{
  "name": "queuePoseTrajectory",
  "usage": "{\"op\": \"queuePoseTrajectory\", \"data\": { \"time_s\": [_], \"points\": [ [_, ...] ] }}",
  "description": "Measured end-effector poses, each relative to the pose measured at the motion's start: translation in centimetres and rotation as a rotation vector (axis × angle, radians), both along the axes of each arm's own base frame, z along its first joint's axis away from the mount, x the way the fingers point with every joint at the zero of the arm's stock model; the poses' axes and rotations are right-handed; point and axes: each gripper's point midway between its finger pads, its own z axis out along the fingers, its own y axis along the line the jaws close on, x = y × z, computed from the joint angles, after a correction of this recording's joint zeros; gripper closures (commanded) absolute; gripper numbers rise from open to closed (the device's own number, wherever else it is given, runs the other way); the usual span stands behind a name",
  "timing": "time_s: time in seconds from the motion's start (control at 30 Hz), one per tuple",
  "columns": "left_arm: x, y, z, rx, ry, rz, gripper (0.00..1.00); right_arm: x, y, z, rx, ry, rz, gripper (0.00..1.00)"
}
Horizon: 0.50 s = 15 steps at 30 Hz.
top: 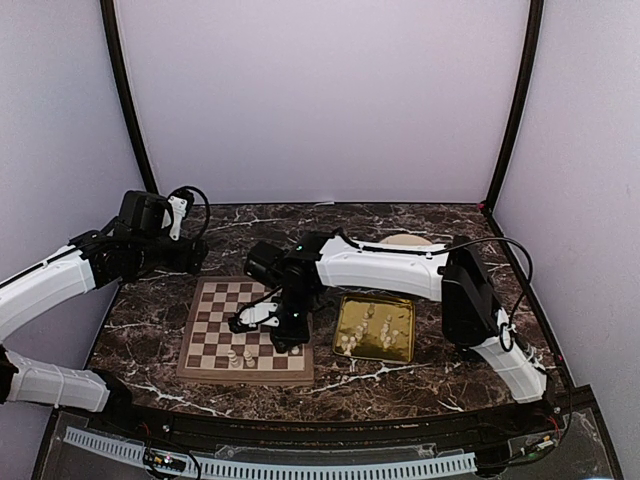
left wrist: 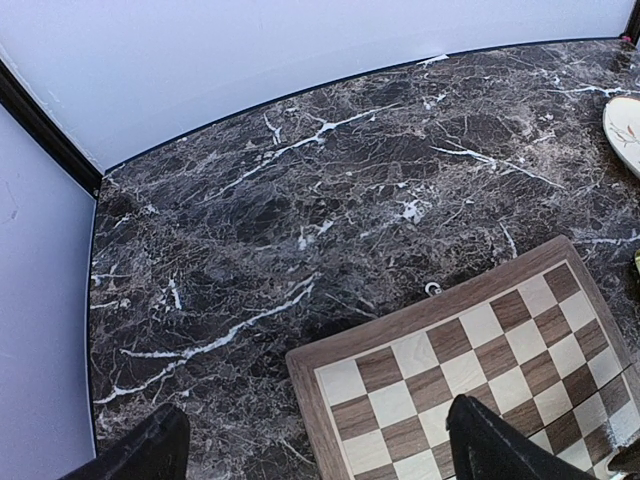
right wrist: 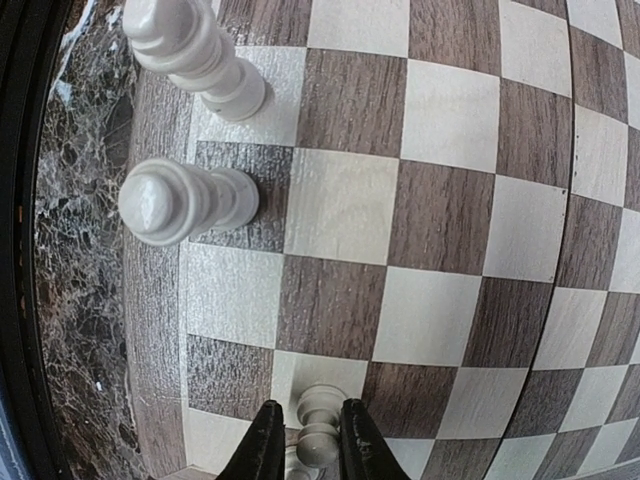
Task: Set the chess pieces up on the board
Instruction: Place the pawn at g2.
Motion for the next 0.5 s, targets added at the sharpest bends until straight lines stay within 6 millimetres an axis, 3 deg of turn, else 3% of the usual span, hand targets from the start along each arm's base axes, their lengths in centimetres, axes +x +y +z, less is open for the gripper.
{"op": "queuePoseTrajectory", "data": {
  "time_s": [0.5],
  "points": [
    [-0.01,-0.05,-0.01,-0.001,0.001,-0.003,0.08,-0.42,0.08,-0.63,-0.013,0.001,0.008,0.81]
  ]
}}
